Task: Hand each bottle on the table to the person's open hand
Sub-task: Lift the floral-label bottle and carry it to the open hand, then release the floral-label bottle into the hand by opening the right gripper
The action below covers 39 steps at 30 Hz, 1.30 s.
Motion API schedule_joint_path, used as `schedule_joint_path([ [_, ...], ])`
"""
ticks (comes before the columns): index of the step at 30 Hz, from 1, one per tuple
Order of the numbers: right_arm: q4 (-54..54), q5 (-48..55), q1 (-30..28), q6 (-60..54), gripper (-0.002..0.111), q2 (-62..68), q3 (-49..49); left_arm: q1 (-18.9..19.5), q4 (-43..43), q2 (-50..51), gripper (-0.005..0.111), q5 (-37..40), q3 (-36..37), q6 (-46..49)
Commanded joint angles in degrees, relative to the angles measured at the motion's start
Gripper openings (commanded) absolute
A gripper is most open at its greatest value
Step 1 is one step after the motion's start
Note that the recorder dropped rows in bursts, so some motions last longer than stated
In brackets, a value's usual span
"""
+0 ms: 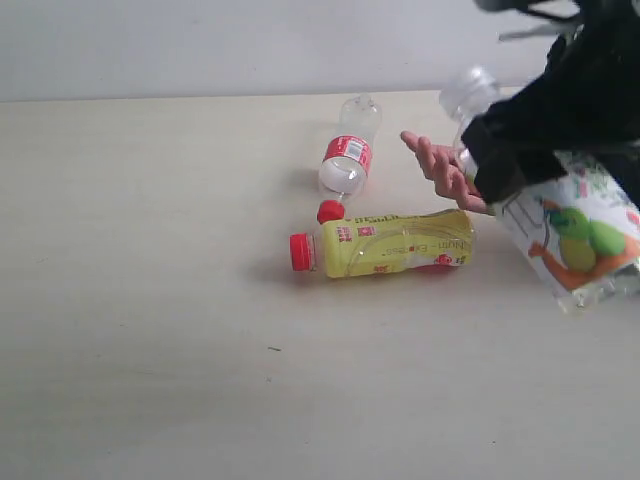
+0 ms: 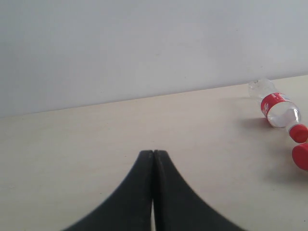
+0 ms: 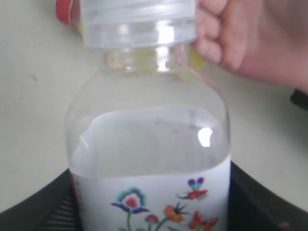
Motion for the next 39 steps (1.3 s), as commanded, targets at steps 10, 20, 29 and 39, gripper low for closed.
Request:
schedule_joint_path([
  [10,-0.5,3.7,-8.7,-0.7,0.0,21.5,-18.4,0.2,0.2,-0.4,0.0,-0.5,0.2,0.1],
  [20,-5.4,4.4,-8.7,1.3,0.0,33.6,-26.9,0.2,0.2,-0.4,0.0,-0.5,0.2,0.1],
  [29,-8.0,3.9,-8.7,3.5,0.001,34.2,-26.9,0.2,0.2,-0.4,0.0,-0.5,0.2,0.1],
  [39,-6.5,2.9,-8.6,4.1,0.032,34.2,-26.9,0.2,0.2,-0.4,0.0,-0.5,0.2,0.1],
])
